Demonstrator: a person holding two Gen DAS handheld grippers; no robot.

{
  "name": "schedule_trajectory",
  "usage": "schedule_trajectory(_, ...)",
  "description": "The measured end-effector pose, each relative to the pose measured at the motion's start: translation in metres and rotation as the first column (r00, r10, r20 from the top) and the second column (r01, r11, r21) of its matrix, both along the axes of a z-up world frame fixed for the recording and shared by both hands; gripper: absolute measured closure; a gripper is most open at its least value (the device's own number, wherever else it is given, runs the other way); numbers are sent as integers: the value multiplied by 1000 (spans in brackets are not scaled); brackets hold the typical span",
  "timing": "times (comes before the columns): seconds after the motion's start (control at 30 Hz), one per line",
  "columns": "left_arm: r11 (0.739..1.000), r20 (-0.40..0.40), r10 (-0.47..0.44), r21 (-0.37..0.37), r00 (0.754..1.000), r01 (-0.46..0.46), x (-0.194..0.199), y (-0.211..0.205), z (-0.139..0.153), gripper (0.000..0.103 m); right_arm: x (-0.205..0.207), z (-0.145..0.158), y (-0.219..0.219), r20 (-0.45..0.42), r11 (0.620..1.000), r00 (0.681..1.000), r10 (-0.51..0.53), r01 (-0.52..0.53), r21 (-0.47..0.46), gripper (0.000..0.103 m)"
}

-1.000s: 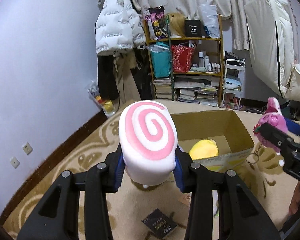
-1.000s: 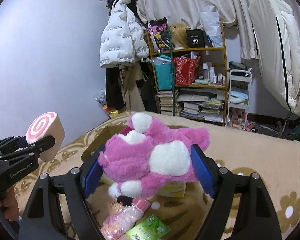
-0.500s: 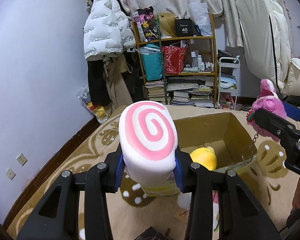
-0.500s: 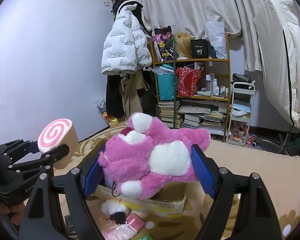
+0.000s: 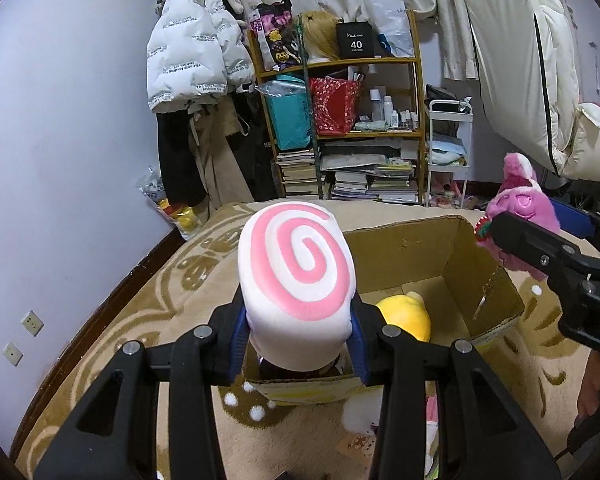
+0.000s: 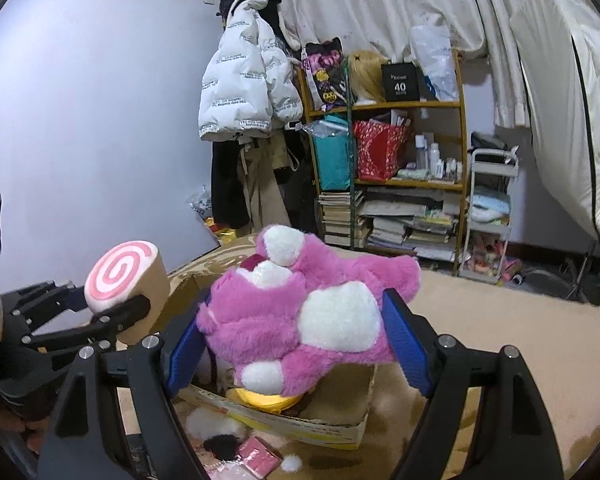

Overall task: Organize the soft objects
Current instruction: 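Lift the pink-swirl plush with the left tool while the right tool carries the pink bear over the box, then lower the pink-swirl plush into the box while the right tool lowers the pink bear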

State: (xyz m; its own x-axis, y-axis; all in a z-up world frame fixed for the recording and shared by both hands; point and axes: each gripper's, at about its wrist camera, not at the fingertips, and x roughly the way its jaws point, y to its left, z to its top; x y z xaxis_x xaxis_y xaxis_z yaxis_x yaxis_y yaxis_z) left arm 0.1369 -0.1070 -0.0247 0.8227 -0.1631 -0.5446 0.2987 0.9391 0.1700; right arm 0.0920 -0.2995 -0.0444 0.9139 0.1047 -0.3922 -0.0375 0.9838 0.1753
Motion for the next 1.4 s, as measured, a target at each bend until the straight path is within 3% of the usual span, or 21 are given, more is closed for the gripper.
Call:
schedule_trajectory(0.33,1000,-30,-3,-8,1000,3,11,-1,-11,63,14,-10,-7,-21,999,999,37,-37,21,17)
schedule_trajectory(1.0,997,-138,-16,-73,990,6,30,5,-34,62,29,-33,-19,-68,974,986,155,-141,180,17)
schedule_trajectory(1.4,997,-161,-7,-74,987,-5,33,5,-43,61,36,-43,-18,-115,975,981,158,-136,174,16)
